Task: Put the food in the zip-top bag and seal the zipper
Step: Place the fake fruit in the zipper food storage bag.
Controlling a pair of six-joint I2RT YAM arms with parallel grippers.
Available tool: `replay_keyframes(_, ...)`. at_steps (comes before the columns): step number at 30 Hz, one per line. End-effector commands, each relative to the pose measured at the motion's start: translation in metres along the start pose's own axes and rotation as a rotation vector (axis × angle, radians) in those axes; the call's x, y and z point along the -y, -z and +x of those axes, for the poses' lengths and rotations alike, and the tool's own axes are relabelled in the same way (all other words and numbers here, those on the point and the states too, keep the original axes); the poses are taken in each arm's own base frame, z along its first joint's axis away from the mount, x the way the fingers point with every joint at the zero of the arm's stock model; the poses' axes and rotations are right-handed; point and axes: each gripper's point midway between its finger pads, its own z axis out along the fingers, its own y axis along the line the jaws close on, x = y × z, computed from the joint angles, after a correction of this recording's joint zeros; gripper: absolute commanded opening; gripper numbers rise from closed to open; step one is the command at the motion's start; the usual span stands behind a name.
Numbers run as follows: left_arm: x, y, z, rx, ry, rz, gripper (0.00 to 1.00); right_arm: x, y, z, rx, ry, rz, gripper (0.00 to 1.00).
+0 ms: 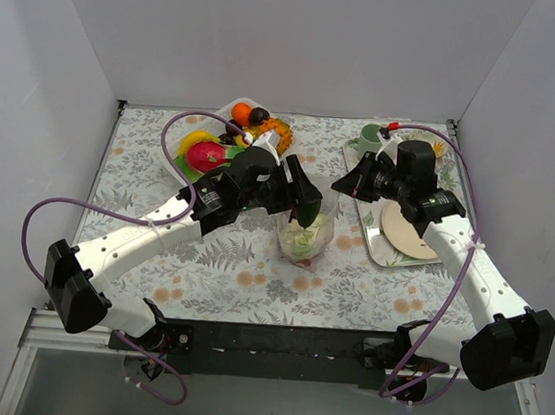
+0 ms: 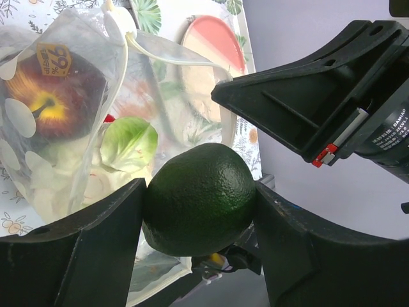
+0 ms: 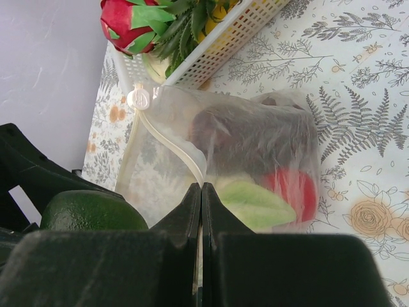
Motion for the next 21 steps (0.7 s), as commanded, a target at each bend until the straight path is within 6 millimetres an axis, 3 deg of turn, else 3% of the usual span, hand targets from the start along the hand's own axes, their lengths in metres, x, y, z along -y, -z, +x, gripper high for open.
replay_keyframes(1, 0.005, 0.006, -0.004, 0.025, -0.02, 0.02, 0.63, -0.017, 0.01, -0.015, 0.058, 0.033, -0.028, 0.01)
replay_keyframes(10, 0.009, 0.009, 0.0, 0.004, -0.047, 0.04, 0.83, -0.018, 0.008, -0.017, 0.058, 0.036, -0.029, 0.01)
replay_keyframes(13, 0.013, 0.016, -0.007, 0.023, -0.071, 0.04, 0.81, -0.019, 0.007, -0.018, 0.056, 0.038, -0.031, 0.01)
replay_keyframes(16, 0.014, 0.029, -0.026, 0.087, -0.121, -0.004, 0.72, -0.019, 0.007, -0.019, 0.059, 0.039, -0.029, 0.01)
replay_keyframes(17, 0.017, 0.037, -0.04, 0.143, -0.136, -0.025, 0.7, -0.019, 0.007, -0.019, 0.058, 0.039, -0.028, 0.01)
replay_keyframes(21, -0.014, 0.046, -0.067, 0.23, -0.272, -0.224, 0.62, -0.024, 0.007, -0.022, 0.058, 0.046, -0.034, 0.01)
